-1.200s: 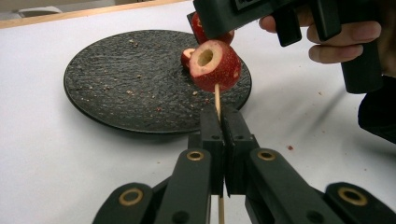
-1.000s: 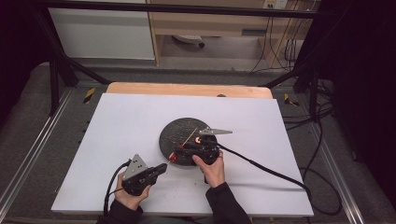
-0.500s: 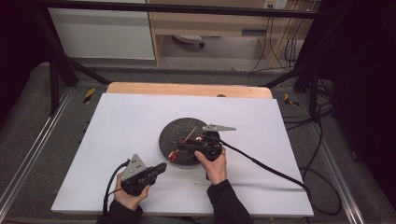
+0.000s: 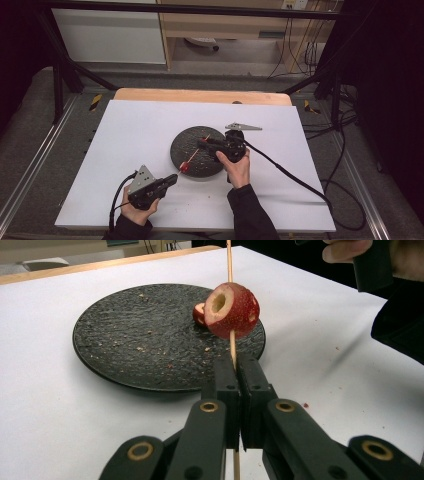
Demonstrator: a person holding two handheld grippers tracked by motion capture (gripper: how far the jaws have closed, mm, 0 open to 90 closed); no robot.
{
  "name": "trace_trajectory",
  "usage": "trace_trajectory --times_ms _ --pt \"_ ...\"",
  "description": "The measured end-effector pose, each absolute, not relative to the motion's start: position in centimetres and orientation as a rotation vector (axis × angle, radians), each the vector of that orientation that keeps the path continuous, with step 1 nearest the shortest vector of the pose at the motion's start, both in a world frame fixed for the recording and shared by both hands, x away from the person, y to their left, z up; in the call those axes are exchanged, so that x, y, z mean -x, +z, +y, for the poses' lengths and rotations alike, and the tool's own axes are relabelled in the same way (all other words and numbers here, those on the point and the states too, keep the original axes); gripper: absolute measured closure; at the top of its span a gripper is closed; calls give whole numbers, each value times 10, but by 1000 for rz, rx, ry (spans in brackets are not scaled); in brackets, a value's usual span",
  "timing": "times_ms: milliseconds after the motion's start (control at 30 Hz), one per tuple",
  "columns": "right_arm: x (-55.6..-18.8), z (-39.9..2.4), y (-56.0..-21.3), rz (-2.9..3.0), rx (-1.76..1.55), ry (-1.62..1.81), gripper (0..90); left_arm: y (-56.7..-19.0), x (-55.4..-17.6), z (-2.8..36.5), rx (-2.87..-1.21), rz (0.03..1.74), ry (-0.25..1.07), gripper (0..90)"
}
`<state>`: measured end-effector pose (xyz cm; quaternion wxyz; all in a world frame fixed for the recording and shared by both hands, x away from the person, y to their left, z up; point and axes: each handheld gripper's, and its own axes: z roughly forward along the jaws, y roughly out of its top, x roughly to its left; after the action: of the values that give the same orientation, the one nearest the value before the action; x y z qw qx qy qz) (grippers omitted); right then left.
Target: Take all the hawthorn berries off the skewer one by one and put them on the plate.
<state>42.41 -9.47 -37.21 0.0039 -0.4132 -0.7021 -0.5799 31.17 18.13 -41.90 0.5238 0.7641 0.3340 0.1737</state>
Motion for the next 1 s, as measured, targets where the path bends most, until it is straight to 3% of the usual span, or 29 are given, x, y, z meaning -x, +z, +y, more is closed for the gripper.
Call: trace_trajectory --times_ms 1000 --pt "-458 -132 -343 -2230 1469 -1869 620 -418 -312 185 -1822 805 417 882"
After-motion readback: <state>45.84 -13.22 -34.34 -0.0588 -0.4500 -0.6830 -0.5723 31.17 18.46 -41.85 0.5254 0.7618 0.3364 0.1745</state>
